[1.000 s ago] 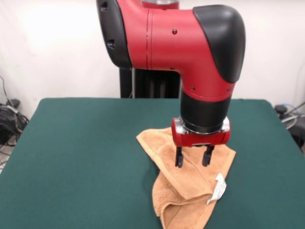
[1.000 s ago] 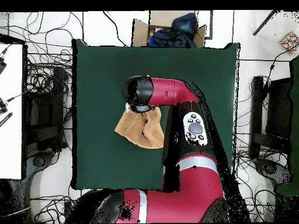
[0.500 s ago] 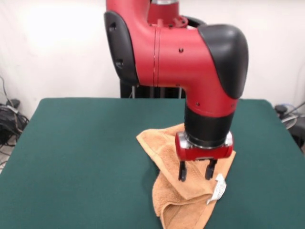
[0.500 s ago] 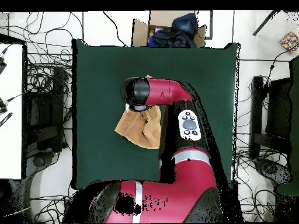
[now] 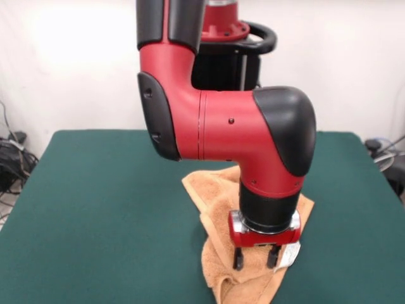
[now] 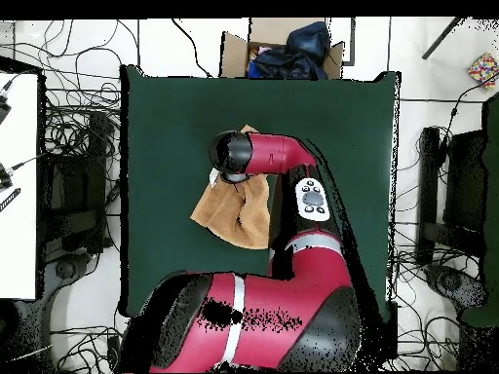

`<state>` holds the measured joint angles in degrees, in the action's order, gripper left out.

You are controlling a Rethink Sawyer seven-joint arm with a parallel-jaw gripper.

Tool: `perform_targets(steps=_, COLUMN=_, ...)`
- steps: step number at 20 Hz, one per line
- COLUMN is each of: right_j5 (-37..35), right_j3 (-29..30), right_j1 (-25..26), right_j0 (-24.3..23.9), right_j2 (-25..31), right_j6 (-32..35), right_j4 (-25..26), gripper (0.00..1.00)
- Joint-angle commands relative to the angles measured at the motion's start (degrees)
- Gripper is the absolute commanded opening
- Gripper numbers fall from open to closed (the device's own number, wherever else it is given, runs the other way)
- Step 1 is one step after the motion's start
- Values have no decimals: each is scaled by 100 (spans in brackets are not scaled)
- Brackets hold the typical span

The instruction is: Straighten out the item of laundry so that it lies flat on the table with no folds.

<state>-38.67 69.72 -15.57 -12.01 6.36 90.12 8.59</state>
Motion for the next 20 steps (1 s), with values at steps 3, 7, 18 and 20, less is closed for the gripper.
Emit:
perform_targets(steps=3, right_j5=467, right_j3=-316, right_j1=690, right_j0=-145, right_j2=11, right_j6=626, right_j4=161, gripper=100)
perform_targets(steps=7, right_j5=569, right_j3=-299, right_j1=675, right_j0=-164, right_j2=28, right_j6=592, right_j4=195, gripper=100)
perform_targets(steps=18, right_j5=369, right_j3=-129, right_j1=391, right_j0=-185, right_j2=34, right_j6=566, right_j4=157, gripper=0)
perform_targets(steps=20, right_j5=338, right_j3=-98, right_j1=346, right_j0=-170, right_j2=36, right_j6=580, right_j4=143, gripper=0)
